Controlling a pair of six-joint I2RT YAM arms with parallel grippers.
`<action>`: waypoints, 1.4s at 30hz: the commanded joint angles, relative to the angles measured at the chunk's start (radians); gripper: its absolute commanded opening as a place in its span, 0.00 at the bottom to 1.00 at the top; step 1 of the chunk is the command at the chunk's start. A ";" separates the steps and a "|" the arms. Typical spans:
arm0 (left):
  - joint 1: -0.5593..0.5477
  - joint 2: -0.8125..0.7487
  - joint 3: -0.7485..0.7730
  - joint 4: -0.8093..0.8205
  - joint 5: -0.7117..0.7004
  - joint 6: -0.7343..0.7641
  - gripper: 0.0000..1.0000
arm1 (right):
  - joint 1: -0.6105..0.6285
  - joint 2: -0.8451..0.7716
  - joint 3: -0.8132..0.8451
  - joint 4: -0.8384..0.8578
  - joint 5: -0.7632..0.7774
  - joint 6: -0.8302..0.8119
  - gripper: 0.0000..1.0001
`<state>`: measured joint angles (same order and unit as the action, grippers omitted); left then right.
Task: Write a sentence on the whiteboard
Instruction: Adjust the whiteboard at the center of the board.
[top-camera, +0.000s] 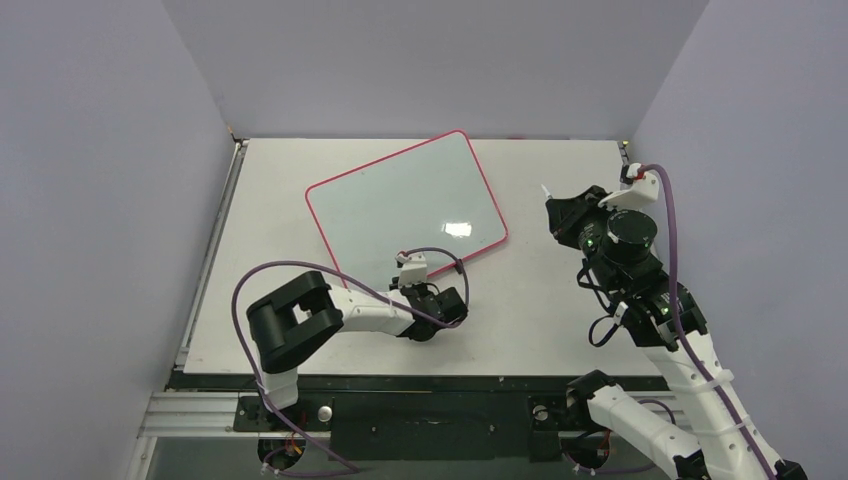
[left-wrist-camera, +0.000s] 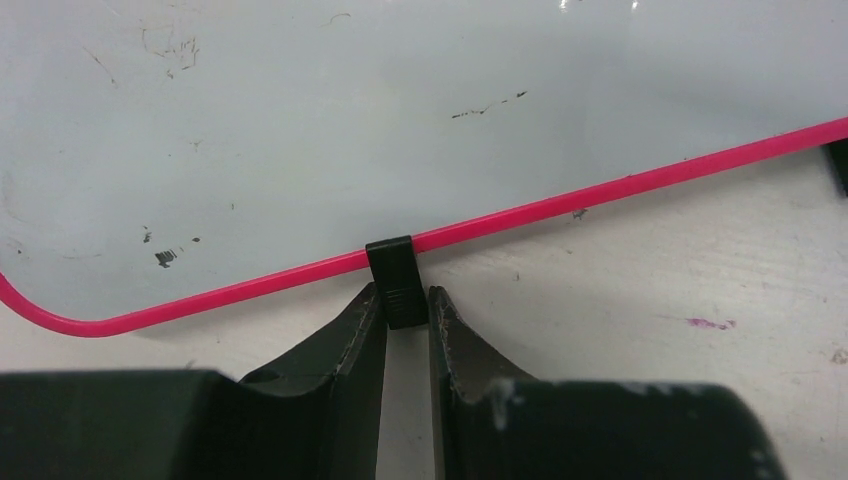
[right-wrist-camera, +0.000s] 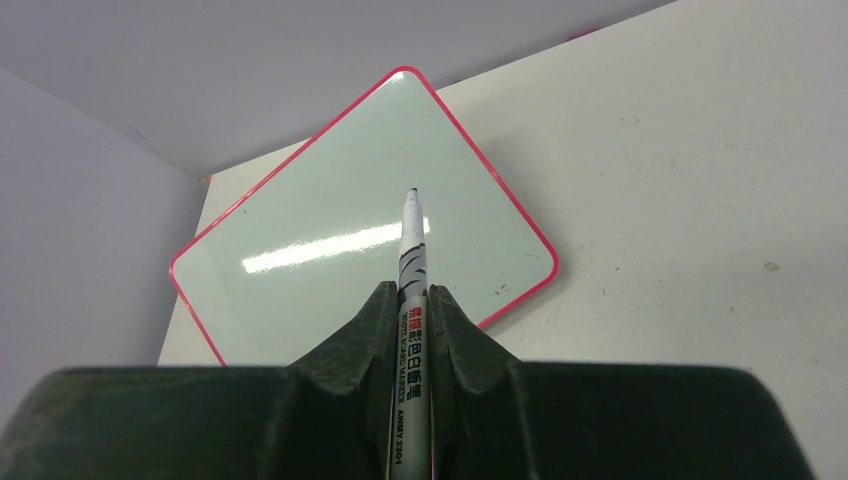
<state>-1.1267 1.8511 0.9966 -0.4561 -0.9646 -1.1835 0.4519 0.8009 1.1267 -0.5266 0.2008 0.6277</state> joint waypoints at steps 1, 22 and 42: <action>-0.036 -0.020 -0.031 -0.012 0.184 0.070 0.00 | -0.006 -0.002 -0.004 0.023 0.009 0.013 0.00; -0.091 -0.318 -0.120 0.110 0.456 0.445 0.53 | -0.005 0.046 0.020 0.030 0.034 -0.001 0.00; 0.681 -0.532 0.196 0.134 1.360 0.878 0.64 | -0.005 0.074 0.042 0.026 -0.007 -0.009 0.00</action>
<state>-0.5808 1.3163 1.1210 -0.3840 0.1608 -0.3489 0.4519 0.8677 1.1275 -0.5262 0.2119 0.6327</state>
